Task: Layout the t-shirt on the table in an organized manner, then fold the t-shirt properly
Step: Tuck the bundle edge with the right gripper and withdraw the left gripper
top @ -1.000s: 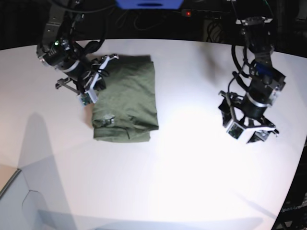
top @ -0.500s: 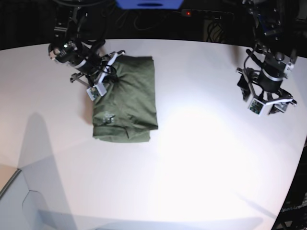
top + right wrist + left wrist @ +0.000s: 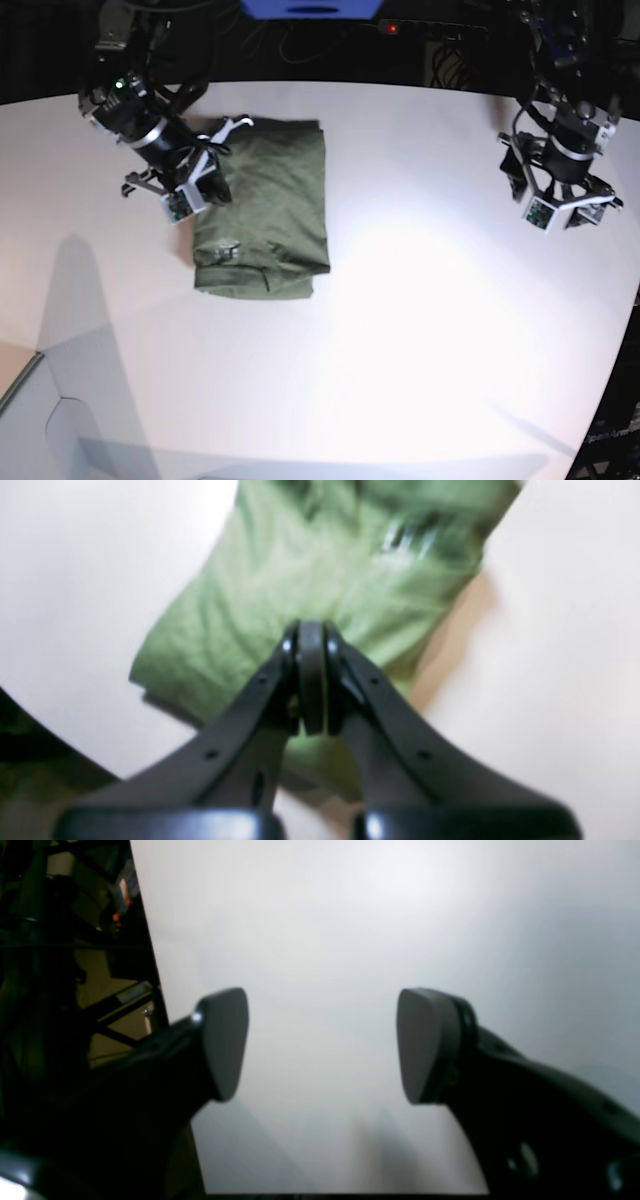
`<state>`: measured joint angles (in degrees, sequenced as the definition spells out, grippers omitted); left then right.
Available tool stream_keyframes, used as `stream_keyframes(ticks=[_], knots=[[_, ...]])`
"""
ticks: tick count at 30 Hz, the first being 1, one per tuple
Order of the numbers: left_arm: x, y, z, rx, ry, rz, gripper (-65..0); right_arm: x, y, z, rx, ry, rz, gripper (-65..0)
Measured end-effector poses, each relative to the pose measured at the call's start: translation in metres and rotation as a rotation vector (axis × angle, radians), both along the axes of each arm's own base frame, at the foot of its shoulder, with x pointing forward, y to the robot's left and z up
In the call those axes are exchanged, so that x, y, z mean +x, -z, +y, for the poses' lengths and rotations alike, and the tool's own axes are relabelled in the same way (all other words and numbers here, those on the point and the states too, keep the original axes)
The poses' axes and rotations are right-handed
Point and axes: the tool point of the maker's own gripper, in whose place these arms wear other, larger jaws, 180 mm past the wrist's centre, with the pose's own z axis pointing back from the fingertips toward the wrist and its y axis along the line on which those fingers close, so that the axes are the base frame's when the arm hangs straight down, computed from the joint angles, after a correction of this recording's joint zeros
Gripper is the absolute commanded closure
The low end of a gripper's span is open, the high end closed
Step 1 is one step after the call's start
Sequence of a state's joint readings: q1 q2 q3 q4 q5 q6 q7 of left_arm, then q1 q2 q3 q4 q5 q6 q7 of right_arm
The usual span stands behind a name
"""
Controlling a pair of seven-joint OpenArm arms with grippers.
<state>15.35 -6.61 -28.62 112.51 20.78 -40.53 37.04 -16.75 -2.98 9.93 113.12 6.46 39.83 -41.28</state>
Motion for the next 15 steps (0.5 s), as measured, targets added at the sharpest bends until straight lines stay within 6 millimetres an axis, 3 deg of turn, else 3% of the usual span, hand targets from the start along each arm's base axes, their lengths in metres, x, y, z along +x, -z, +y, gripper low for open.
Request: stream_keyframes(ticks=[6, 13, 15], knots=[[0.0, 0.0, 0.0, 0.0, 0.0, -0.001, -44.9, -0.012, 0.039, -0.025, -0.007, 0.068, 0.119, 0.0], [0.0, 0.002, 0.0, -0.002, -0.001, 0.005, -44.9, -0.017, 0.073, -0.03, 0.032, 0.089, 0.21, 0.0], [-0.001, 0.002, 0.0, -0.003, -0.001, 0.005, -44.9, -0.017, 0.074, -0.029, 0.047, 0.092, 0.201, 0.0]])
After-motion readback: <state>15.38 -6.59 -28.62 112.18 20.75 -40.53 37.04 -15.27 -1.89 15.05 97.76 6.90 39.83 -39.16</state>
